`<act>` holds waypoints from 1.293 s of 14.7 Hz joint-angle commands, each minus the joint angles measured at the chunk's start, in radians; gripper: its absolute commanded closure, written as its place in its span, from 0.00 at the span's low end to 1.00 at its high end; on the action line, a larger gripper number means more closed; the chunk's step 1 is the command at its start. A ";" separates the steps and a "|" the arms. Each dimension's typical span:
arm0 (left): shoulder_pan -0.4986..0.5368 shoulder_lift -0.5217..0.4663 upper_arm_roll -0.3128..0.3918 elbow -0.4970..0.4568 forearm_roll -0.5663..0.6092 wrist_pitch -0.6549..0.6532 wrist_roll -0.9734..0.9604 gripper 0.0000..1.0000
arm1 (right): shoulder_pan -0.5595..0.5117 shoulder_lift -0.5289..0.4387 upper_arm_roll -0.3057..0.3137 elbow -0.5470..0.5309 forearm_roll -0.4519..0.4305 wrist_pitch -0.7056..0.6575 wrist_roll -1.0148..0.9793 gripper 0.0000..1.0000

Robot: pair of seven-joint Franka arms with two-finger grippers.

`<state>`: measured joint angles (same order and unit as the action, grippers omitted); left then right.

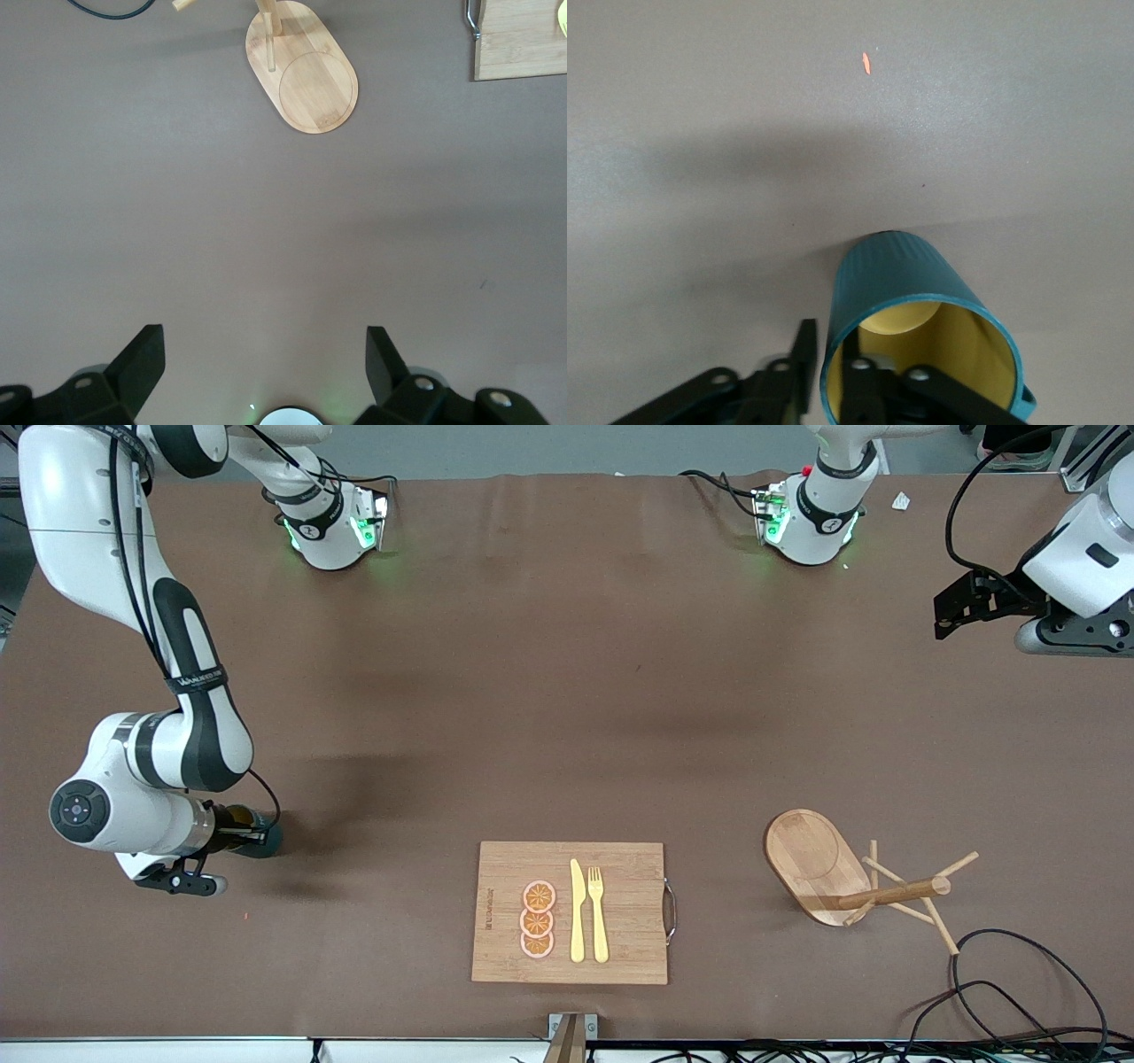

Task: Pass cup and hang on rack
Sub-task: 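Grasp the teal mug rim with the right gripper and carry it toward the table middle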

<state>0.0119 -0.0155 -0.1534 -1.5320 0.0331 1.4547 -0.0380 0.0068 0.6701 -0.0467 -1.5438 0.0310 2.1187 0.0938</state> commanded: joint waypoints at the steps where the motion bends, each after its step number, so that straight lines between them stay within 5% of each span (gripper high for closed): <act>1: 0.006 0.006 -0.003 0.021 0.002 -0.016 0.020 0.00 | -0.001 -0.001 0.004 0.016 0.010 0.000 0.009 0.99; 9: 0.010 0.015 0.002 0.023 -0.010 -0.010 0.018 0.00 | 0.217 -0.015 0.011 0.188 0.017 -0.210 0.416 1.00; 19: 0.000 0.020 0.000 0.023 0.005 -0.010 -0.002 0.00 | 0.614 -0.046 0.008 0.201 0.113 -0.195 0.885 1.00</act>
<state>0.0143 -0.0059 -0.1505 -1.5311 0.0303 1.4558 -0.0381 0.5523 0.6360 -0.0240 -1.3379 0.1256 1.9158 0.9031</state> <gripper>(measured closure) 0.000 0.956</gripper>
